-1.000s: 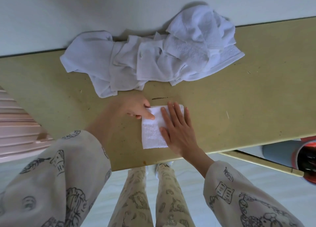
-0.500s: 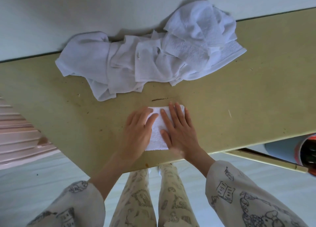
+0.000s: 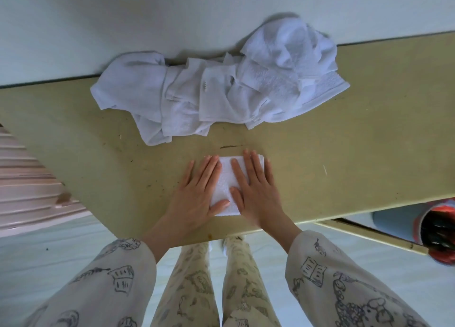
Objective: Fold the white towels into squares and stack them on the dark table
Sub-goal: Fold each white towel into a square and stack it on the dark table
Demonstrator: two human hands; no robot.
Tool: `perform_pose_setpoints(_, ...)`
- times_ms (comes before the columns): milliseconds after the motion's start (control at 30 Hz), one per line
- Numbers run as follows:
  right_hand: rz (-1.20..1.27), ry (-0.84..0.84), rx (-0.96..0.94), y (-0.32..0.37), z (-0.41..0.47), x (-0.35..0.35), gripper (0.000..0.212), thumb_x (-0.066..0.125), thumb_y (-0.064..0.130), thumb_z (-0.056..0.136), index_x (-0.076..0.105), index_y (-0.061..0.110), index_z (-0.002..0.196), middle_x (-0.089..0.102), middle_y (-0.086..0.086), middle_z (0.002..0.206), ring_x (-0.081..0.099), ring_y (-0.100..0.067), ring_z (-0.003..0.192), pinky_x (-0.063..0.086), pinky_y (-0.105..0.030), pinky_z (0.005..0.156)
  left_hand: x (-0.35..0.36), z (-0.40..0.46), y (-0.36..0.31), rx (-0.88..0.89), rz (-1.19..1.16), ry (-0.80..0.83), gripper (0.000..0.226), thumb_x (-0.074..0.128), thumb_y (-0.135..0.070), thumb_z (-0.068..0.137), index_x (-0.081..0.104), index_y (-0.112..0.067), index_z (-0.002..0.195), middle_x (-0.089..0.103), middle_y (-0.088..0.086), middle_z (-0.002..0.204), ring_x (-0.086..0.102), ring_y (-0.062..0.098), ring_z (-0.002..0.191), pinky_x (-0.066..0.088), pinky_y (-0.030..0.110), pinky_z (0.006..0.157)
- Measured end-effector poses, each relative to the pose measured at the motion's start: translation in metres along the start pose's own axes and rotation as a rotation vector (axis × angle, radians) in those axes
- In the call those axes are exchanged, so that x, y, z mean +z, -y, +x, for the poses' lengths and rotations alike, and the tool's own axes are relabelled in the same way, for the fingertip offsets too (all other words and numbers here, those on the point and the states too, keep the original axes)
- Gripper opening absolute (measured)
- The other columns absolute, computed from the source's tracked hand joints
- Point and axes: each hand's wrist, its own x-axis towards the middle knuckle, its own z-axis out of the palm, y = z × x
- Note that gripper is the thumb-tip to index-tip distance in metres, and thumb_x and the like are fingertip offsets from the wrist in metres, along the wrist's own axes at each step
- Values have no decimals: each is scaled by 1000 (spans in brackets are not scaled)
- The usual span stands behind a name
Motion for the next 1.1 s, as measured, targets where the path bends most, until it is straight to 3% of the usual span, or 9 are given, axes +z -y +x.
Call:
perform_pose_setpoints(167, 195, -130, 15, -8, -5, -20, 46, 34, 21, 92, 38, 7, 135, 42, -20, 142, 34, -29, 133, 30, -45, 107, -10, -4, -5, -28, -27, -72, 57, 29, -38, 93, 38, -2, 137, 37, 12, 146, 36, 24, 135, 23, 44, 109)
perform_pose_setpoints(267, 368, -287, 323, -3, -9, -35, 35, 45, 15, 89, 54, 3, 120, 55, -17, 122, 52, -32, 109, 45, -47, 94, -12, -9, -11, -104, -136, -267, 36, 43, -14, 87, 55, -8, 120, 57, 6, 128, 54, 21, 117, 34, 34, 99)
perform_pose_setpoints(367, 449, -121, 561, 5, -6, -43, 36, 58, 25, 89, 53, 7, 119, 51, -9, 119, 47, -27, 110, 34, -37, 95, -15, -11, -19, -214, -190, -370, 16, 55, -12, 83, 56, -17, 98, 65, -1, 94, 62, 20, 85, 42, 31, 78)
perform_pose_setpoints(467, 398, 27, 626, 9, -2, -45, 43, 61, 36, 86, 48, 12, 120, 50, -3, 118, 45, -22, 113, 30, -35, 94, -21, -3, -26, -393, -225, -254, 25, 71, -20, 76, 55, -15, 94, 61, 3, 86, 60, 24, 77, 46, 35, 66)
perform_pose_setpoints(533, 383, 89, 659, 12, 3, -46, 43, 62, 37, 85, 48, 13, 118, 52, -3, 117, 46, -22, 113, 30, -35, 94, -33, 6, -30, -504, -304, -72, 33, 66, -28, 81, 55, -12, 107, 58, 6, 101, 57, 26, 94, 44, 39, 75)
perform_pose_setpoints(633, 327, 153, 661, 14, 8, -50, 39, 60, 37, 86, 49, 13, 114, 55, -2, 114, 48, -21, 112, 30, -35, 91, -39, 19, -30, -575, -398, 130, 31, 50, -31, 92, 45, -12, 116, 53, 3, 112, 49, 22, 109, 35, 35, 87)
perform_pose_setpoints(833, 318, 320, 570, 12, 12, -55, 38, 56, 37, 87, 52, 13, 117, 54, -2, 121, 43, -22, 118, 30, -38, 93, -50, 19, -20, -357, -668, 291, 19, 46, -17, 92, 52, -12, 110, 54, 2, 88, 48, 12, 69, 35, 21, 58)
perform_pose_setpoints(1000, 537, 317, 444, 10, 3, -69, 41, 60, 35, 86, 54, 9, 117, 56, -6, 121, 49, -24, 114, 38, -35, 92, -66, -14, -8, -333, -874, 144, 30, 47, -42, 86, 56, -15, 74, 46, -6, 63, 42, 11, 57, 32, 24, 57)
perform_pose_setpoints(1100, 708, 333, 268, 13, 1, -95, 32, 64, 27, 85, 56, 4, 105, 62, -8, 102, 57, -24, 92, 43, -31, 77, -84, -43, -13, -498, -989, 71, 12, 51, -30, 93, 59, -22, 98, 59, -6, 83, 53, 8, 72, 38, 13, 62)
